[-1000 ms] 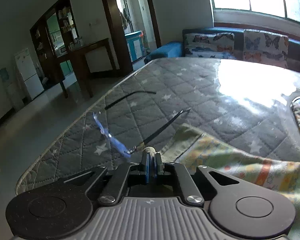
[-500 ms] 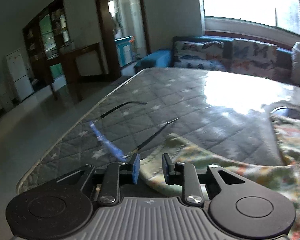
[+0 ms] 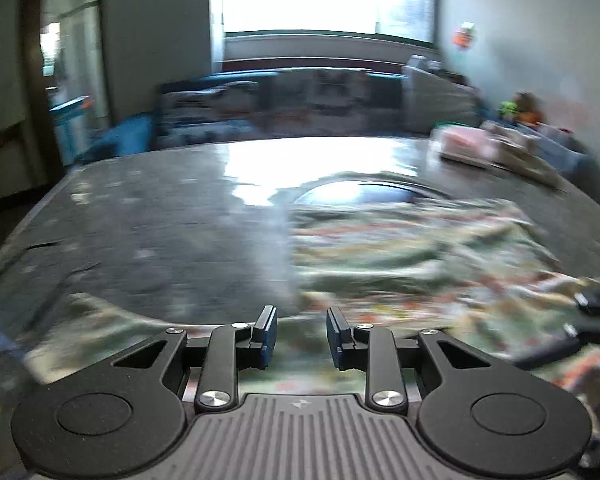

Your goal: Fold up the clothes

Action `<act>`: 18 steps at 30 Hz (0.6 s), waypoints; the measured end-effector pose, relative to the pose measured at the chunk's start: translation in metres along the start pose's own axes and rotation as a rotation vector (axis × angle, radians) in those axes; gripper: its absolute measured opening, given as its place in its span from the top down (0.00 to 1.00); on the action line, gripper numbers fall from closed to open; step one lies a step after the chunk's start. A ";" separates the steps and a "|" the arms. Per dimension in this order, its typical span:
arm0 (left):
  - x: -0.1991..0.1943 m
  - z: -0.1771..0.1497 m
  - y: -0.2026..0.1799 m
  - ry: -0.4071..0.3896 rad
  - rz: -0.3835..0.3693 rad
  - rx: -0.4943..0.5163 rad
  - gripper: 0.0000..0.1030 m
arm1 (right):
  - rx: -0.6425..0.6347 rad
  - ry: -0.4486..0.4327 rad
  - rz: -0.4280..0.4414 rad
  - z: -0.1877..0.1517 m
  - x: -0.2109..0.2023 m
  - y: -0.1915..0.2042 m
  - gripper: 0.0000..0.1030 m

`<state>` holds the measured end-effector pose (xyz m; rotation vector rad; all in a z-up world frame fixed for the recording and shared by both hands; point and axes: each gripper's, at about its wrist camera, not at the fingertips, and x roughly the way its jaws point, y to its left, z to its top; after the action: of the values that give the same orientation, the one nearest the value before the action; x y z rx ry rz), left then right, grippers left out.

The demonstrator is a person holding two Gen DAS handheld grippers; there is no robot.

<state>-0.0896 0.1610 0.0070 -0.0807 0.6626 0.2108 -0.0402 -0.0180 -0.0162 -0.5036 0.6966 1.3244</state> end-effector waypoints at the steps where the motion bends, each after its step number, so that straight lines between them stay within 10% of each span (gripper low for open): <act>1: 0.004 -0.002 -0.007 0.003 -0.021 0.010 0.71 | 0.016 -0.011 -0.013 0.000 -0.002 -0.004 0.32; 18: 0.020 -0.031 -0.030 0.060 -0.078 0.114 0.69 | 0.263 -0.044 -0.285 -0.009 -0.009 -0.121 0.32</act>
<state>-0.0867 0.1310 -0.0294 -0.0035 0.7285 0.0952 0.0761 -0.0527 -0.0227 -0.3450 0.7213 0.9580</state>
